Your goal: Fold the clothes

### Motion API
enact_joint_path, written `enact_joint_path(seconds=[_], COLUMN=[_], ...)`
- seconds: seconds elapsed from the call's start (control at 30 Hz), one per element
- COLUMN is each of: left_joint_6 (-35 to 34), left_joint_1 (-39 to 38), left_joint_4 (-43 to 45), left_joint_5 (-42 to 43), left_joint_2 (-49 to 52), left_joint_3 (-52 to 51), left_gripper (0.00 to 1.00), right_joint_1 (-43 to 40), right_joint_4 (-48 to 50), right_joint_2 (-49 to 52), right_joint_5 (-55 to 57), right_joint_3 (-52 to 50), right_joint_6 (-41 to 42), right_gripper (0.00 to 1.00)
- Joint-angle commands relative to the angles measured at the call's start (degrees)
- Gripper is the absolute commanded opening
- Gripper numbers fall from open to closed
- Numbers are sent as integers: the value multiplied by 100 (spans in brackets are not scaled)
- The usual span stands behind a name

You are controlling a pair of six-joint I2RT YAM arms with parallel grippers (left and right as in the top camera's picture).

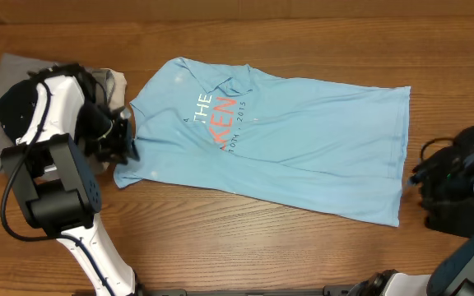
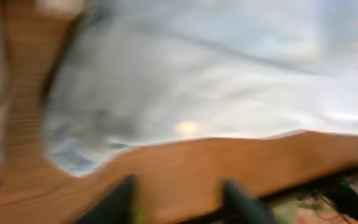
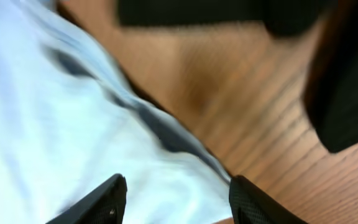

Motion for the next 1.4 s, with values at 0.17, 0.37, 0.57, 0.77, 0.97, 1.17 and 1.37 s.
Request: enact_joint_path(seconds=[0.17,0.37,0.57,0.77,0.97,1.17,1.37], left_joint_6=[1644,-39,-1156,-2133,-3189,-3751,-3893], left_joint_1=[-339,-918,-1921,-2369,-2044,-1657,-1685], left_joint_4=[-498,1458,3051,3318,3335,3757,4004], left_joint_5=[3595,2625,15,-1176,7,1237,1410], left_joint_2=[-219,-216,-151,214,1069,1784,2039], left_joint_3=[1838,1982,1982,1978,1978,1978,1976], left_gripper=[100,100,100,81,86,80,76], right_joint_1=[-17,-17,-15,-15,-15,-15,-15], right_joint_4=[-487,-402,-299,-345,-365,-376,-385], right_joint_2=[-22,-22,-20,-20,-20,-20,-20], right_joint_5=[-1237,-2518,-2441,-2376,-2033,-2009,-1860], right_joint_3=[1545,1921,1919,1912,1912,1912,1910], right_joint_6=[-376,-374,-581,-638,-636,-638,-636], right_gripper=[60,62,62,62,63,63,63])
